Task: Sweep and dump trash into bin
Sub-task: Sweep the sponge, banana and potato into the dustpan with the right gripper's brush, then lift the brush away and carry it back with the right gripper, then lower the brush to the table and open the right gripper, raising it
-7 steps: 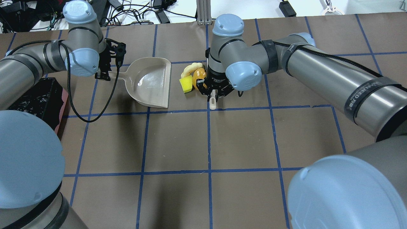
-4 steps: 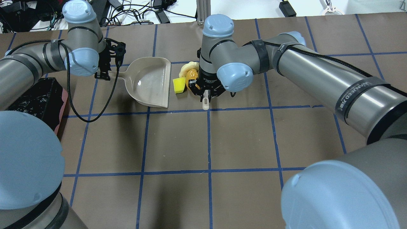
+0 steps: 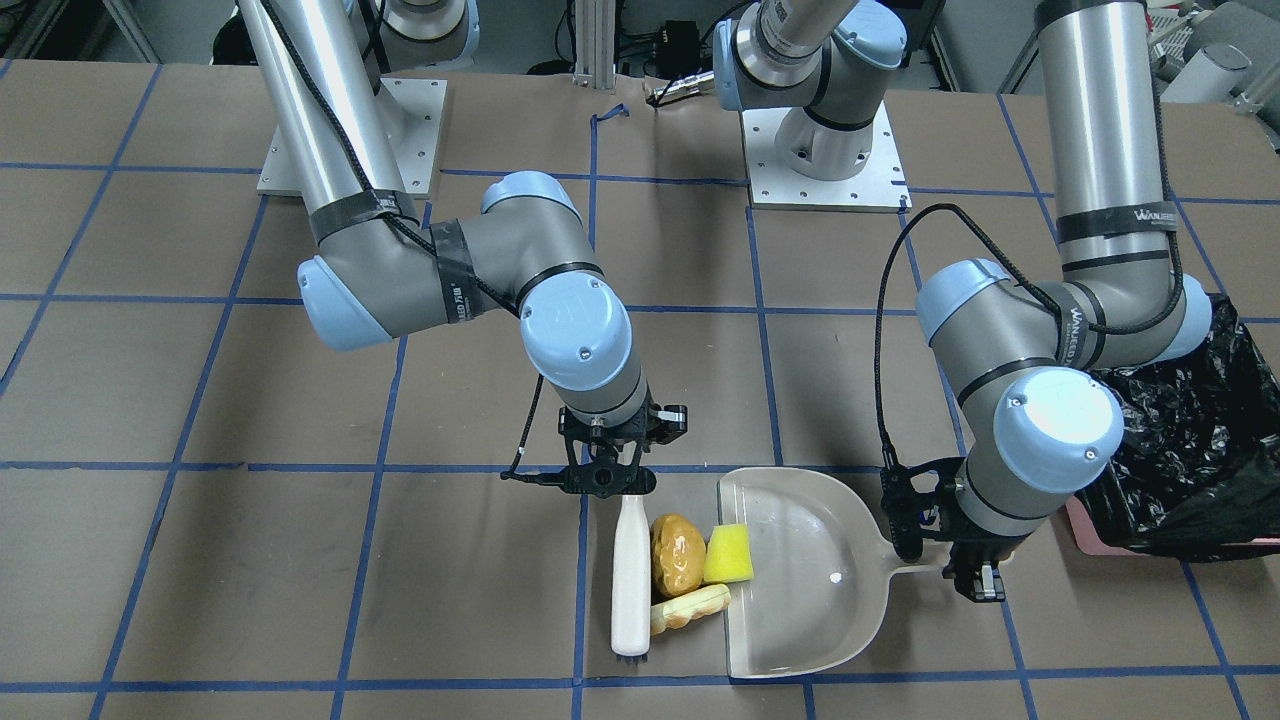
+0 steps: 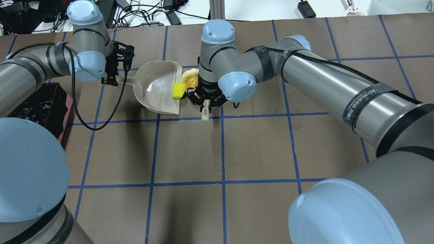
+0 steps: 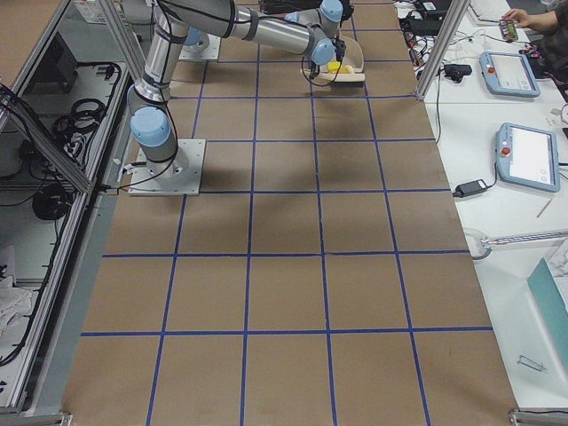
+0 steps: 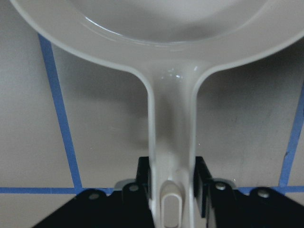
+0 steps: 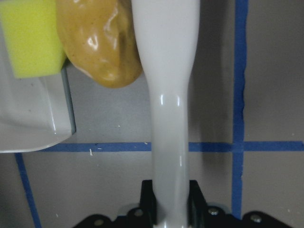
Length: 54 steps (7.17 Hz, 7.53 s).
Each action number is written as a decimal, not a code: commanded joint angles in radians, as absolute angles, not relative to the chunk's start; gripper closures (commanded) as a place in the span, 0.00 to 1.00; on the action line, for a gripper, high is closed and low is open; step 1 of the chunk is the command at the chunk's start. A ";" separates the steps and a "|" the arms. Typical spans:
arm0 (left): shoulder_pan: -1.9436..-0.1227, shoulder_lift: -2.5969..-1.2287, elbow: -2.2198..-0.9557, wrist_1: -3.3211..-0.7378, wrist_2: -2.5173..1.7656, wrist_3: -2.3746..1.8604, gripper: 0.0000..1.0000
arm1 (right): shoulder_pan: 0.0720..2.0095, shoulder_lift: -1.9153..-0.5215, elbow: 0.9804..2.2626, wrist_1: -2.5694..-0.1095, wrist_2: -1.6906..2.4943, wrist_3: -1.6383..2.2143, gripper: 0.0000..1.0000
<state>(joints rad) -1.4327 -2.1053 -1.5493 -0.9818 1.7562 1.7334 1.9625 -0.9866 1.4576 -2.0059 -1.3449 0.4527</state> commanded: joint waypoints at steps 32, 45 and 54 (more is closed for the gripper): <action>-1.433 -2.108 -1.549 -0.982 1.753 1.733 0.96 | 1.336 -1.247 1.626 -1.794 -1.621 -0.236 1.00; -1.433 -2.106 -1.551 -0.982 1.753 1.735 0.98 | 1.227 -1.181 1.730 -1.974 -1.664 -0.364 1.00; -1.433 -2.108 -1.551 -0.982 1.753 1.735 0.99 | 1.227 -1.175 1.730 -1.971 -1.667 -0.356 0.40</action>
<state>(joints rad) -1.4327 -2.1065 -1.5508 -0.9818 1.7533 1.7349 1.2272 -1.1751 1.7303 -1.9712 -1.6674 -0.3547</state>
